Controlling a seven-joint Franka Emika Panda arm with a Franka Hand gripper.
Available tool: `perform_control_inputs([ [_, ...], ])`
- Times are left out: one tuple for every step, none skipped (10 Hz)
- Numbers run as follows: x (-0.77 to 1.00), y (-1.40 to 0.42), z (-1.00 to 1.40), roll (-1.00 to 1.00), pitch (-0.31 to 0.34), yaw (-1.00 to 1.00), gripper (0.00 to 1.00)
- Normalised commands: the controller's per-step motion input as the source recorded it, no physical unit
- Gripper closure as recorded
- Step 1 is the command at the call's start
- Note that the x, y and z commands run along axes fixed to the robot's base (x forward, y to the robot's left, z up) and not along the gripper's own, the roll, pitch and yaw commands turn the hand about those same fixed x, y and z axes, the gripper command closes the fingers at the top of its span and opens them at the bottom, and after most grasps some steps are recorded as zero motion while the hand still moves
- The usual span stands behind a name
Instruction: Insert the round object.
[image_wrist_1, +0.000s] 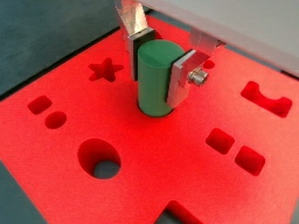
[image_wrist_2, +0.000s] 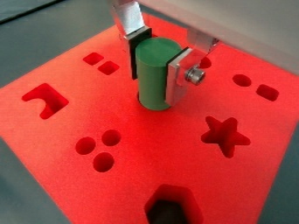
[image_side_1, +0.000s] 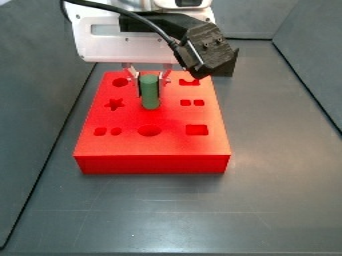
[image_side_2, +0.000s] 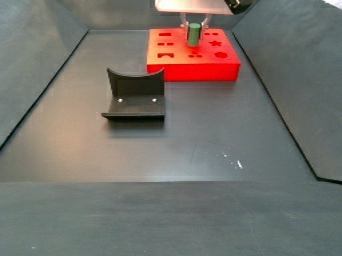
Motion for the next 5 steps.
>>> perform_control_inputs([
  [0.00, -0.04, -0.14, 0.13, 0.000, 0.10, 1.00],
  [-0.01, -0.07, -0.06, 0.05, -0.021, 0.00, 1.00],
  [-0.04, -0.12, -0.06, 0.09, -0.009, 0.02, 1.00],
  [-0.02, -0.01, 0.00, 0.00, -0.016, 0.00, 1.00],
  [0.00, 0.00, 0.00, 0.00, 0.000, 0.00, 1.00],
])
